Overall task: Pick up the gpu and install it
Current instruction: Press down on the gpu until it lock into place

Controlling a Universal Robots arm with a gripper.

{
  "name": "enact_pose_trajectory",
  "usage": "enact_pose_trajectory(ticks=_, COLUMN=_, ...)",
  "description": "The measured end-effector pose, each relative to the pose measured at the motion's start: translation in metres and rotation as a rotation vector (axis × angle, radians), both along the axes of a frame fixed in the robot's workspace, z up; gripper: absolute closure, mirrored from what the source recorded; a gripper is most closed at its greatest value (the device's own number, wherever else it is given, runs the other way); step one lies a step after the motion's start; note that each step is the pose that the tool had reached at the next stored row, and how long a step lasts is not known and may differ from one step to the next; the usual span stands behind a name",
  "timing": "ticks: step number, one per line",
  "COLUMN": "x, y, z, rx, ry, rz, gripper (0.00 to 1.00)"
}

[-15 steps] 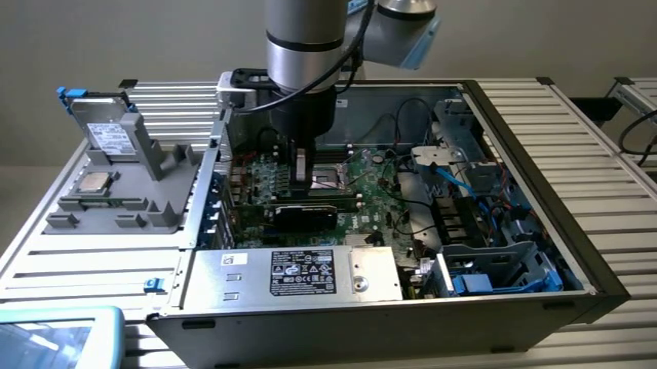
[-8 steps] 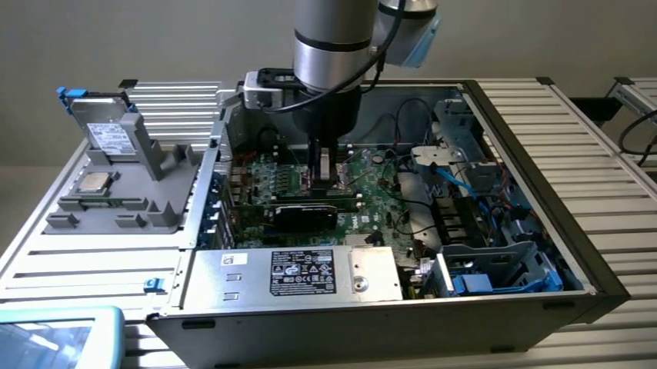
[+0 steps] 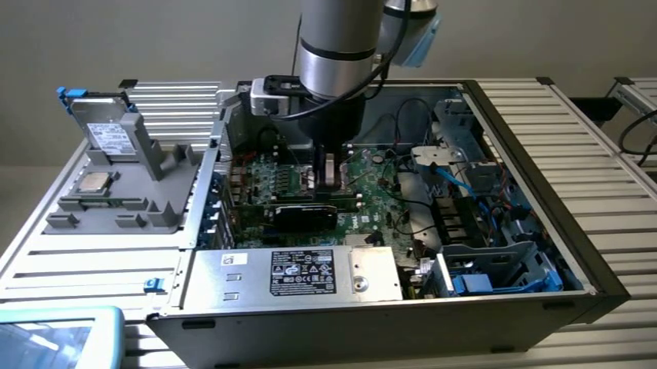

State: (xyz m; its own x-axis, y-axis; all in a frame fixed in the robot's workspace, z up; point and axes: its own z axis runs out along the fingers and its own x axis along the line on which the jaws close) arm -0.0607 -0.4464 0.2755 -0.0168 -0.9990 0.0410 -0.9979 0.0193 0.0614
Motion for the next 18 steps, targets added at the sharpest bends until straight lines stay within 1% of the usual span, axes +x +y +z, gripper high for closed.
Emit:
enact_pose_trajectory(ticks=2, x=0.0, y=-0.0004, z=-0.0022, rx=-0.0001, ry=0.0001, rz=0.0, gripper=0.88)
enact_pose_trajectory(ticks=5, x=0.0, y=-0.0005, z=-0.0026, rx=-0.0012, ry=0.0, rz=0.0, gripper=0.88)
enact_pose_trajectory(ticks=9, x=0.0, y=-0.0009, z=-0.0097, rx=-0.0012, ry=0.0, rz=0.0, gripper=0.88)
enact_pose_trajectory(ticks=10, x=0.0, y=-0.001, z=-0.0111, rx=-0.0023, ry=0.0004, rz=0.0, gripper=0.88)
enact_pose_trajectory(ticks=14, x=0.0, y=-0.001, z=-0.0125, rx=-0.0016, ry=0.0003, rz=0.0, gripper=0.88)
enact_pose_trajectory(ticks=15, x=0.0, y=-0.0008, z=-0.0106, rx=0.0001, ry=-0.0002, rz=0.0, gripper=0.88)
enact_pose_trajectory(ticks=16, x=0.0, y=-0.0008, z=-0.0064, rx=0.0003, ry=-0.0005, rz=0.0, gripper=0.88)
enact_pose_trajectory(ticks=18, x=0.0, y=-0.001, z=0.0035, rx=-0.0013, ry=0.0002, rz=0.0, gripper=0.88)
